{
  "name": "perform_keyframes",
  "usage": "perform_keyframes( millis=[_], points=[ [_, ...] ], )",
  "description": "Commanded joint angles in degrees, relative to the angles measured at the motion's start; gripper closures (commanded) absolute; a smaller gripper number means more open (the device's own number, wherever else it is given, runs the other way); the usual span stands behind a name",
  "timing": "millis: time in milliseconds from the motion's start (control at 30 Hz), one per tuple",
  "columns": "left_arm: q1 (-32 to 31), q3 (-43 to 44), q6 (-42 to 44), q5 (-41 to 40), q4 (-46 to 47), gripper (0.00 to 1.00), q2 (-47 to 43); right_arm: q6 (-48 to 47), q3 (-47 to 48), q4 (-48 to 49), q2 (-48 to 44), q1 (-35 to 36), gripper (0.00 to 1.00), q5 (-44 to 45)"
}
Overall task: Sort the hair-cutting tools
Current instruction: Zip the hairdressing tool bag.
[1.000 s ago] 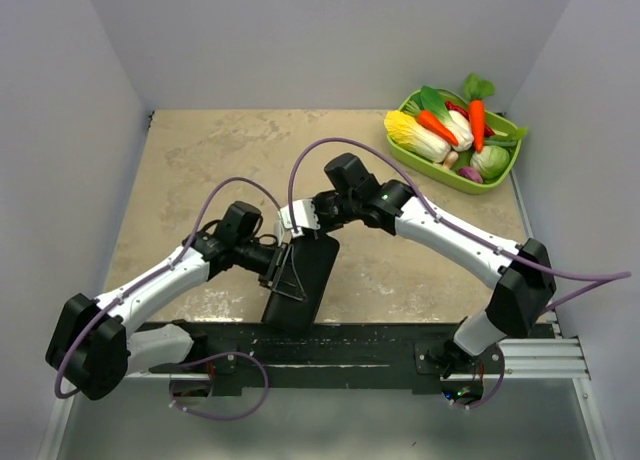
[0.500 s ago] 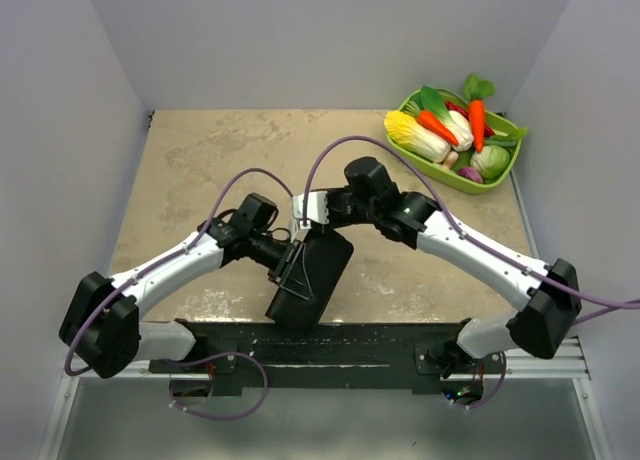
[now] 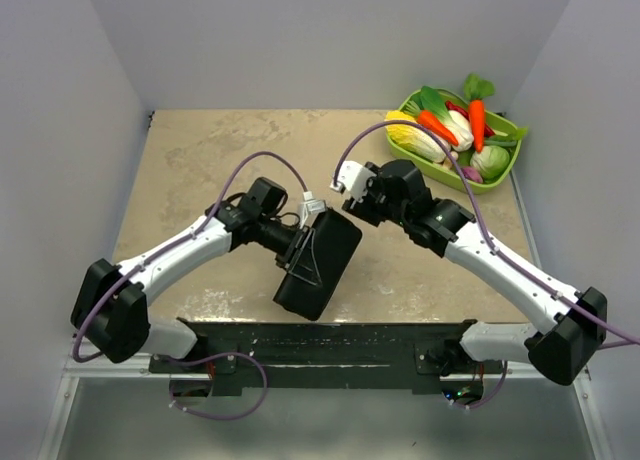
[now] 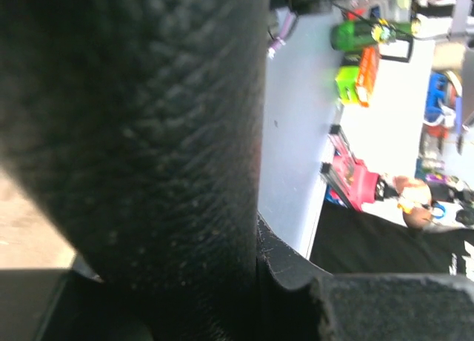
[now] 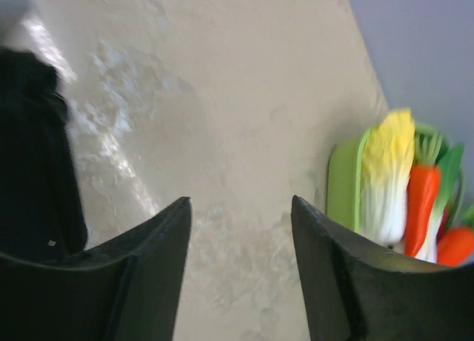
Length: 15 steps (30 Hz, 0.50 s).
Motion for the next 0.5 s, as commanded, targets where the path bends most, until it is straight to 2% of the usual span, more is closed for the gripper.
perform_keyframes(
  millis=[0, 33, 100, 300, 467],
  points=[
    [0.3, 7.7, -1.4, -3.2, 2.0, 1.00, 3.1, 19.1, -2.1, -0.9, -1.2, -5.5, 0.35, 10.8],
    [0.6, 9.6, -2.0, -3.9, 2.5, 1.00, 5.4, 21.9, -2.0, -1.0, -1.6, -6.6, 0.31, 11.9],
    [1.3, 12.1, -3.2, -5.2, 2.8, 1.00, 8.6, 29.2, -2.6, -1.7, -2.2, -7.0, 0.02, 12.1],
    [2.2, 22.9, -3.7, -6.5, 4.0, 1.00, 23.7, 40.1, -6.7, -3.7, -4.5, -7.0, 0.02, 0.7],
    [2.7, 33.0, -3.6, -8.1, 3.3, 1.00, 34.8, 43.6, -9.1, -3.5, -9.3, -7.0, 0.02, 0.4]
  ],
)
